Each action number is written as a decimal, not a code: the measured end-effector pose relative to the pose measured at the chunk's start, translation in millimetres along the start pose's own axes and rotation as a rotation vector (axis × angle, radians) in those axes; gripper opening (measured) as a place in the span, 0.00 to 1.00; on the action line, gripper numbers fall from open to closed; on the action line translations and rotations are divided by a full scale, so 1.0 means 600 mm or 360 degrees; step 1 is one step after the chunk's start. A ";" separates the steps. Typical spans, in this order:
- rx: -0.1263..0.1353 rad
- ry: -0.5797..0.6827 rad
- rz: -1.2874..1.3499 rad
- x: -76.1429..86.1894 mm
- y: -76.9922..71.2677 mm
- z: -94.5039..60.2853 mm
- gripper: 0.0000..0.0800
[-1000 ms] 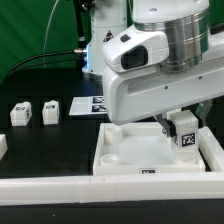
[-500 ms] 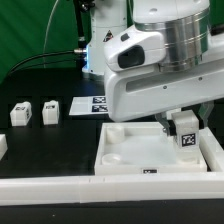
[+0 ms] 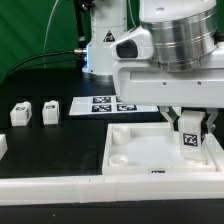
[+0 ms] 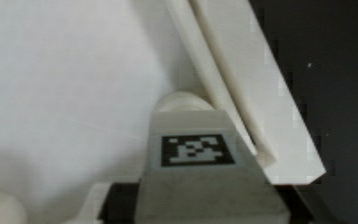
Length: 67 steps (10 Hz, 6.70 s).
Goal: Assemble one leg
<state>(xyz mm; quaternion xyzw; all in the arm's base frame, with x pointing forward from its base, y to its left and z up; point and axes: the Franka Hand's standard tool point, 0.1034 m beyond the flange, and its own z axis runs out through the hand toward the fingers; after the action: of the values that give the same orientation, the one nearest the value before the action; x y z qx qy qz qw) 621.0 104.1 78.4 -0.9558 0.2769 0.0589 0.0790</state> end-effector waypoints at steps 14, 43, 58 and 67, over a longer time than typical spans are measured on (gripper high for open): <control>-0.0014 -0.0047 0.0620 -0.024 -0.017 0.012 0.80; 0.0027 -0.0043 0.1000 -0.008 -0.011 0.008 0.37; -0.0079 -0.0088 -0.0964 -0.010 0.001 0.009 0.81; -0.0075 -0.0093 -0.1144 -0.010 0.002 0.010 0.36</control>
Offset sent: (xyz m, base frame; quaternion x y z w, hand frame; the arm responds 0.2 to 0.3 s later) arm -0.0015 -0.0005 -0.0013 0.0011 0.0045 0.3124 0.9499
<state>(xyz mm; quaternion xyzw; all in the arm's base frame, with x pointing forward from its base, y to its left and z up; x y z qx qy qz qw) 615.0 107.4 73.4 -0.9916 -0.0807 0.0611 0.0805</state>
